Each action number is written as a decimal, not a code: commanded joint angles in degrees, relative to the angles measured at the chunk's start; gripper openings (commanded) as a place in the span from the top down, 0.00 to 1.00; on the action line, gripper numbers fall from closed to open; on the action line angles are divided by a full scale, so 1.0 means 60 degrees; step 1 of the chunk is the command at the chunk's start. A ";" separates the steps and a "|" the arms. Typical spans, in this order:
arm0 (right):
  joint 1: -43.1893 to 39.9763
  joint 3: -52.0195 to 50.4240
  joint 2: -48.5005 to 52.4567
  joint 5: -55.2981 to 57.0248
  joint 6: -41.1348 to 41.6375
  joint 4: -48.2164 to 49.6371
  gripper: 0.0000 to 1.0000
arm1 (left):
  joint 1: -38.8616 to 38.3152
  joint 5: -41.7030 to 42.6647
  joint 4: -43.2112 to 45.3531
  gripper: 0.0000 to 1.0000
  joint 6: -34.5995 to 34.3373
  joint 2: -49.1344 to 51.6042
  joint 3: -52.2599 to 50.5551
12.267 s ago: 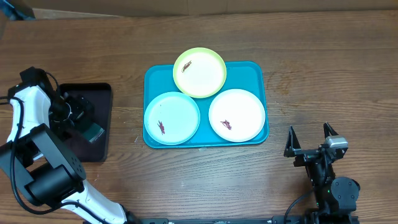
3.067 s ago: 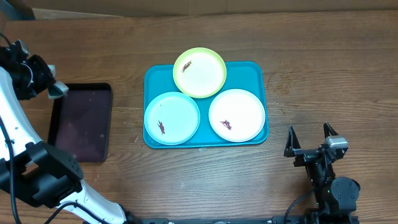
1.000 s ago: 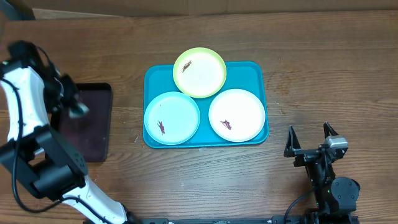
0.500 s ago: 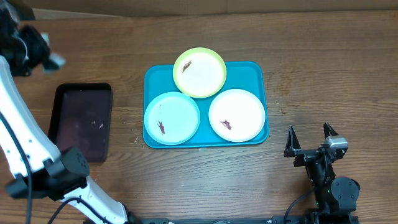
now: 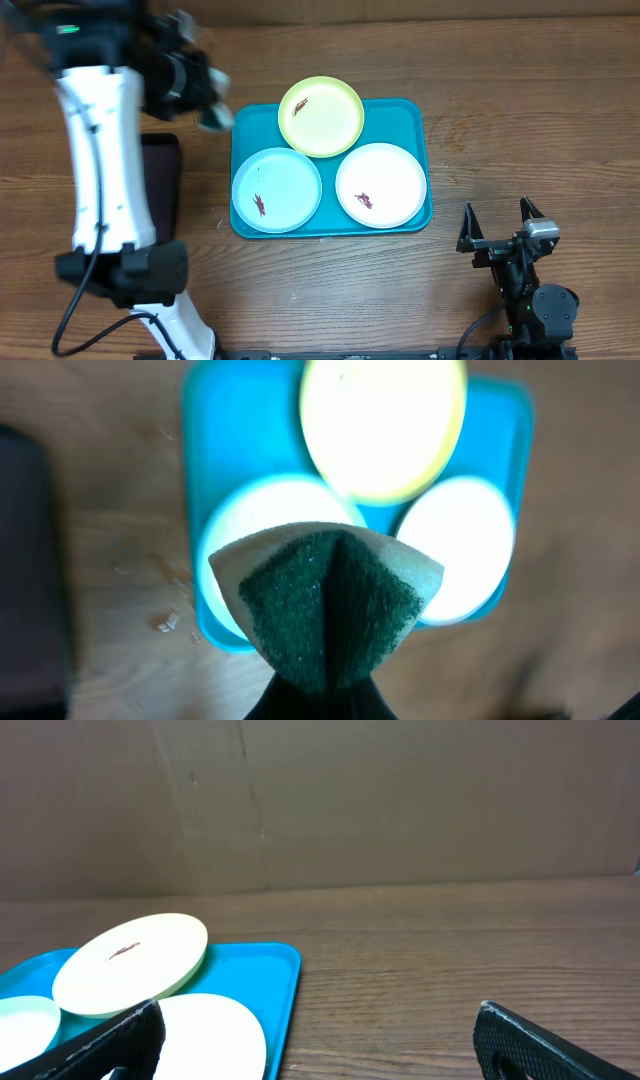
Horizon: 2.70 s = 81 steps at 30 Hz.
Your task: Clean dirty plates on tray and stack at the side
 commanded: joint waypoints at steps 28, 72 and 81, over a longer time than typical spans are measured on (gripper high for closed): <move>-0.0015 -0.0098 -0.0095 -0.1173 0.0678 0.0364 0.00 | -0.1825 0.0423 0.6921 0.96 -0.0896 0.0138 -0.8156; 0.3858 1.5089 1.5566 -0.0583 0.3053 -0.9595 0.16 | -0.1155 0.0146 0.7158 0.96 -0.1424 0.0138 -0.8266; 0.4870 1.4841 1.6393 -0.0743 0.3628 -0.7388 0.27 | -0.1155 0.0149 0.6867 0.96 -0.1424 0.0138 -0.8266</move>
